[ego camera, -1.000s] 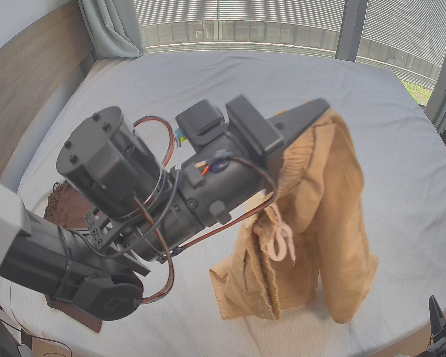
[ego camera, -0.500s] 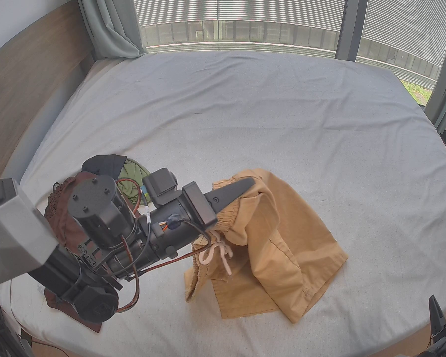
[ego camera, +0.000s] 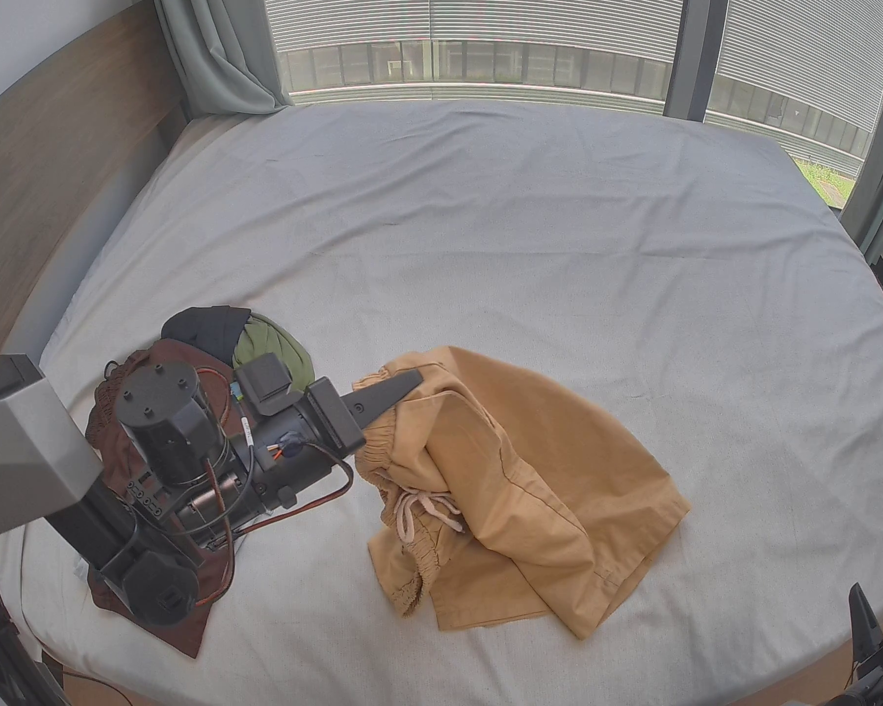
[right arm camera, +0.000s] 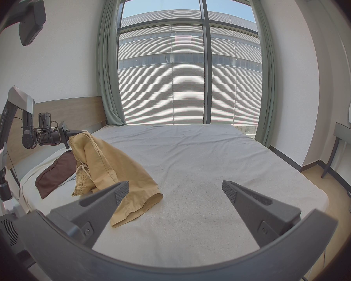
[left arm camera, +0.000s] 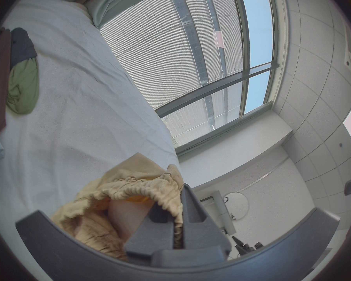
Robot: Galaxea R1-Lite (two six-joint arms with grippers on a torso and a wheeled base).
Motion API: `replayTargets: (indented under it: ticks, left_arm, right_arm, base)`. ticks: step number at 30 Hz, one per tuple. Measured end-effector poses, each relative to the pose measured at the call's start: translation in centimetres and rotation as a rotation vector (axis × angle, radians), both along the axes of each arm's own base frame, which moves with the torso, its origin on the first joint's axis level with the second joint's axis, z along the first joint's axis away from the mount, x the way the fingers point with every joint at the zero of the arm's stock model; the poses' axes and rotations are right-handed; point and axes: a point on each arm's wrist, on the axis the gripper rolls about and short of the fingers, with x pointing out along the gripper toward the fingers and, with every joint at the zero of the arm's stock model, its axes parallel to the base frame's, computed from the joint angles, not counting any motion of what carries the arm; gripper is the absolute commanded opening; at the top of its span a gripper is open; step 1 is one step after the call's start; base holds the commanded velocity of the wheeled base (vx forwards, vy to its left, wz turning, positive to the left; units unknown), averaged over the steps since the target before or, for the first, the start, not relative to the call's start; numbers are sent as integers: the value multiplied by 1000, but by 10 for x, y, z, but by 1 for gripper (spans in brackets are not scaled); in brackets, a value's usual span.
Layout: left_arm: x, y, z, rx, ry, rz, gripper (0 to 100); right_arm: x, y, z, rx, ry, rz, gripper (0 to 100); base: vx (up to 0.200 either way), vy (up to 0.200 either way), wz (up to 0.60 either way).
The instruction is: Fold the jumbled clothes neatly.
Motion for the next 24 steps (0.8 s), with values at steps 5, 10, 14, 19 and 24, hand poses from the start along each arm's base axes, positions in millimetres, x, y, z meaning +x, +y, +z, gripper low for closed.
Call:
replayTargets:
  ticks: [5,10,14,19,24]
  left_arm:
    - [-1,15,-11,41,35,40,0]
    - [1,29,-17,78,35,86,0]
    - [6,41,-23,139,6,127,0]
    - [19,48,-45,236,-1,155,0]
    - [22,48,-49,258,-13,161,0]
  right_arm:
    - [0,0,0,-1,0,0,100]
    - [0,0,0,-1,0,0,100]
    - [0,0,0,-2,0,0,100]
    - [0,0,0,0,0,-1,100]
    - [0,0,0,-6,0,3,100]
  base:
    - [0,0,0]
    - [0,0,0]
    - [0,0,0]
    - [0,0,0]
    - [0,0,0]
